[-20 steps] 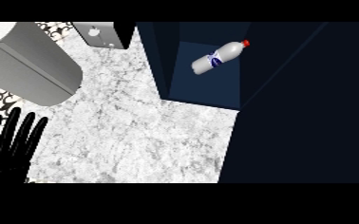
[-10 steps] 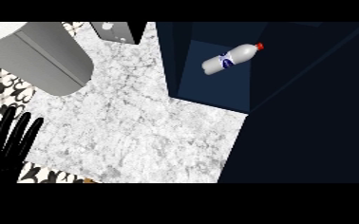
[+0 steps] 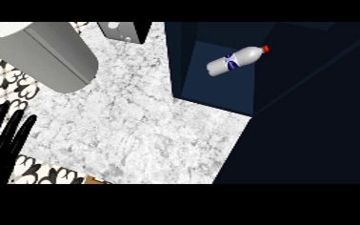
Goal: Pick up the bottled water, place it into the cabinet and close the cabinet
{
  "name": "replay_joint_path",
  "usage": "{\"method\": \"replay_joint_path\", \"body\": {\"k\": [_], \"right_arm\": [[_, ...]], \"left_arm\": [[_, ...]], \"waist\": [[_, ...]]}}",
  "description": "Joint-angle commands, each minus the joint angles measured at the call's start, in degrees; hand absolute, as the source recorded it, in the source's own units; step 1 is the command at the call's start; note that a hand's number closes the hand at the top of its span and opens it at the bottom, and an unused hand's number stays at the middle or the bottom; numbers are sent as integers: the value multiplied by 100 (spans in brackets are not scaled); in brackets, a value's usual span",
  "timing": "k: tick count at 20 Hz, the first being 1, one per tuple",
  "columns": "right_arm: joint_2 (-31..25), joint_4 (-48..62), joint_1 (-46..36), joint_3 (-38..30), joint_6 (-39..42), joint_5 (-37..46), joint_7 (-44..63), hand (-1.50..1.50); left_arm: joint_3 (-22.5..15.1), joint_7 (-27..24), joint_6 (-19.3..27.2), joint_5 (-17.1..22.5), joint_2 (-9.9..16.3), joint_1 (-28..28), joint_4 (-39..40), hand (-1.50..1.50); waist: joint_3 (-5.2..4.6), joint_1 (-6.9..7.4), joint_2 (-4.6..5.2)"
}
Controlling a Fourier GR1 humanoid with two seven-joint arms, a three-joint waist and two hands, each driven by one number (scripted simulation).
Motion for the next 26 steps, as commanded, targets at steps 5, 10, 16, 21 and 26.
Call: {"method": "replay_joint_path", "body": {"k": [5,10,16,21,26], "right_arm": [[142,-41,-644,504,69,125,584,150],[249,19,-646,448,-29,-52,597,150],[337,241,-461,664,59,-471,533,150],[428,413,-456,604,64,-754,462,150],[557,465,-480,270,-153,-859,603,150]], "left_arm": [[122,25,-129,114,81,-2,66,-150],[184,47,-192,167,127,-2,145,-150],[205,38,-265,186,135,-71,115,-150],[242,52,-381,212,196,-135,88,-150],[246,42,-422,202,188,-147,153,-150]], "waist": [[-5,20,30],[-13,-38,79],[7,96,233],[30,284,324],[29,223,341]]}}
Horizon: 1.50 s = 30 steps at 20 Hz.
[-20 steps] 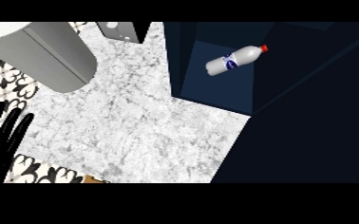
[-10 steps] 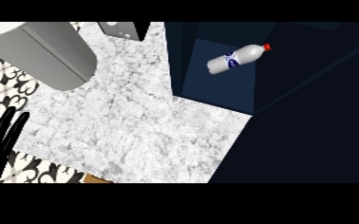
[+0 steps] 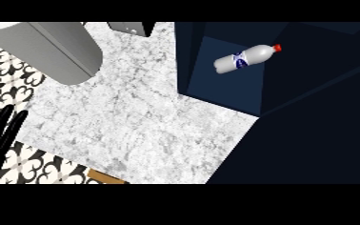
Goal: Pick up the bottled water, place it into the cabinet and close the cabinet
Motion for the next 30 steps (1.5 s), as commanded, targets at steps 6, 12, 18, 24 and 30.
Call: {"method": "replay_joint_path", "body": {"k": [6,12,18,24,30], "right_arm": [[460,356,-712,-66,-409,4,788,150],[593,794,-1398,-278,-483,77,1281,150],[1054,1496,-2201,-438,-738,-75,1787,150],[1647,2545,-3234,-681,-1037,-222,2285,150],[2407,3616,-4433,-1351,-1900,247,2555,150]], "left_arm": [[26,36,-128,52,33,-19,138,-150],[94,69,-160,113,77,-98,169,-150],[120,105,-108,185,49,-108,267,-150],[123,73,-238,159,46,-64,365,-150],[197,39,-194,185,-5,-30,549,-150]], "waist": [[26,-50,-13],[37,-58,-28],[53,-107,-39],[76,-46,-85],[113,-300,-160]]}}
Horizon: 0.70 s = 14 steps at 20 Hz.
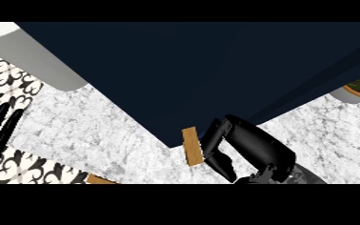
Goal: Pick up the bottled water, place it into the cabinet and close the cabinet
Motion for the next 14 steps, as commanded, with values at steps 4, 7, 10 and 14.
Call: {"method": "replay_joint_path", "body": {"k": [4,7,10,14], "right_arm": [[630,1530,-1676,-774,-1438,467,418,150],[638,2328,-2430,-982,-1914,466,326,150],[642,3034,-3050,-1329,-2456,342,259,150],[646,3504,-3442,-1541,-2977,-10,187,-150]], "left_arm": [[106,-78,-66,24,-35,11,132,-150],[39,-7,-114,90,-56,39,117,-150],[110,-51,-215,104,-30,57,117,-150],[139,-78,-258,93,-55,63,224,-150]], "waist": [[35,-124,-46],[57,-178,-36],[65,-123,-28],[68,-189,-2]]}}
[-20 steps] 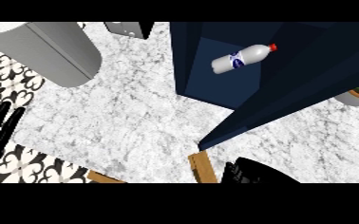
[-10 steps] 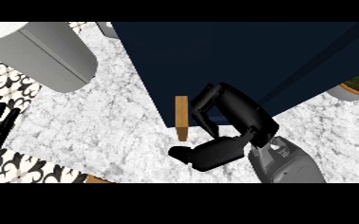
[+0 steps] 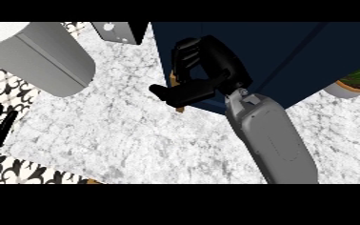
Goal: Pick up the bottled water, place it into the cabinet and close the cabinet
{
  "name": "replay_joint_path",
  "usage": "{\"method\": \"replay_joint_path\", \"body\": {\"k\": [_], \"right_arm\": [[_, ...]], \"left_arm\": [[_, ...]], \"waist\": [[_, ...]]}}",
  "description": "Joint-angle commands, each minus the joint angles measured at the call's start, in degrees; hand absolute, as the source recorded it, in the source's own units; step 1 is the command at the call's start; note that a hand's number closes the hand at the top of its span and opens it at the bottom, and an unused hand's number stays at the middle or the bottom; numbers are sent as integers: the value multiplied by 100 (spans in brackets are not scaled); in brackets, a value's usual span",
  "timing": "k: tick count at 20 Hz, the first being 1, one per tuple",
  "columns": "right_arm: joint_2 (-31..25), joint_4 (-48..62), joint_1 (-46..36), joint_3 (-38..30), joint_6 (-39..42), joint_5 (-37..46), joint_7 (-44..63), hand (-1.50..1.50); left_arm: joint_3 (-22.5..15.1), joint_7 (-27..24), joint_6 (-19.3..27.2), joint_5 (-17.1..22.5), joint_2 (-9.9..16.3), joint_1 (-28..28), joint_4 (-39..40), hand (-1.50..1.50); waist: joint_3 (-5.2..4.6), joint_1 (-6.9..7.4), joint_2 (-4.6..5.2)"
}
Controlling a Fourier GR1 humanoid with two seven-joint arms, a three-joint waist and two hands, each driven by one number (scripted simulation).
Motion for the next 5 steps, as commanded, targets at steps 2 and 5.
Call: {"method": "replay_joint_path", "body": {"k": [2,5], "right_arm": [[-2,1036,-947,-538,-981,-173,-271,-150],[-2,1247,-1178,-481,-1166,-362,-318,-150]], "left_arm": [[17,-46,-145,7,-16,120,-28,-150],[13,2,-83,17,-35,76,37,-150]], "waist": [[-6,68,56],[-3,-76,60]]}}
